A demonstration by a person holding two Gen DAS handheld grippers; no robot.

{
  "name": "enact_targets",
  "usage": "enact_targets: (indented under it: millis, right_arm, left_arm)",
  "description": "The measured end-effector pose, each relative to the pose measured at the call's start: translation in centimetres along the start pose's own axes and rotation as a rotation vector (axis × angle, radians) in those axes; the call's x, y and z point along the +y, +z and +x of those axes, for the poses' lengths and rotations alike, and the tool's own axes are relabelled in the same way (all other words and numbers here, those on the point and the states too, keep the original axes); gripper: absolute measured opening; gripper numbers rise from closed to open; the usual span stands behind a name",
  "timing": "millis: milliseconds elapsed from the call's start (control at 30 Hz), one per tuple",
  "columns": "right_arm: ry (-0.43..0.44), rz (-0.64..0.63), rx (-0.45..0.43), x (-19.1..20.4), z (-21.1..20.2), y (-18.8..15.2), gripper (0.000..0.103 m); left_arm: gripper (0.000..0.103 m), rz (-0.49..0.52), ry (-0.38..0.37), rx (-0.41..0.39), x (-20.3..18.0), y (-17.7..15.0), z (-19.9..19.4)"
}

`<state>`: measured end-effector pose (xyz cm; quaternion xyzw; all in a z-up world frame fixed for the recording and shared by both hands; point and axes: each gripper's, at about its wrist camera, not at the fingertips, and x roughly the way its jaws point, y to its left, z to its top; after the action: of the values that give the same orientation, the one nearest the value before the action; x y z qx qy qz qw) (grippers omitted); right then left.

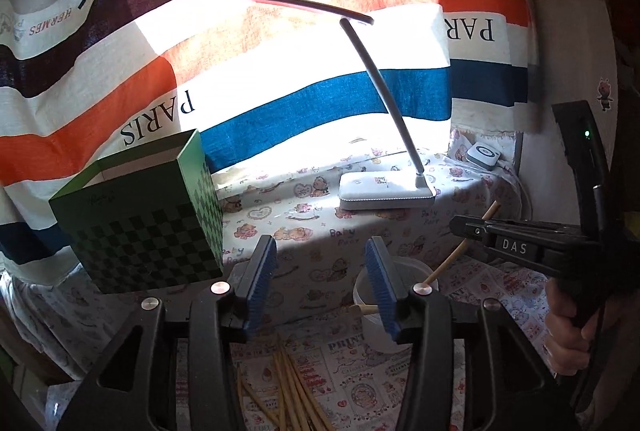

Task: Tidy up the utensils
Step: 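Carry both chopsticks over the clear cup and open both tools to drop them in, then withdraw both tools from the cup back toward the chopstick pile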

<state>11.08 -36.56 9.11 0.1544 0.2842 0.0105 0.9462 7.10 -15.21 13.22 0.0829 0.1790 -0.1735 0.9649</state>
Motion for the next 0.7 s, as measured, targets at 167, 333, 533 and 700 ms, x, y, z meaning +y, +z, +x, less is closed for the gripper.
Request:
enact_targets:
  millis: [167, 333, 533, 700]
  right_arm:
    - [-0.041, -0.037, -0.034, 0.6, -1.6, -0.5, 0.048]
    - [-0.068, -0.078, -0.113, 1.6, -4.8, -1.0, 0.071]
    - [-0.081, -0.069, -0.280, 2.5, -10.5, -2.1, 0.082]
    - [-0.024, -0.085, -0.332, 4.9, -13.5, -3.8, 0.085]
  left_arm:
    - [0.073, -0.051, 0.099, -0.098, 2.3, 0.4, -3.1]
    - [0.090, -0.072, 0.169, -0.216, 4.7, -0.4, -6.4]
    - [0.103, -0.041, 0.249, -0.279, 6.8, -1.9, -9.9]
    - [0.103, -0.043, 0.262, -0.280, 7.7, -4.0, -11.8]
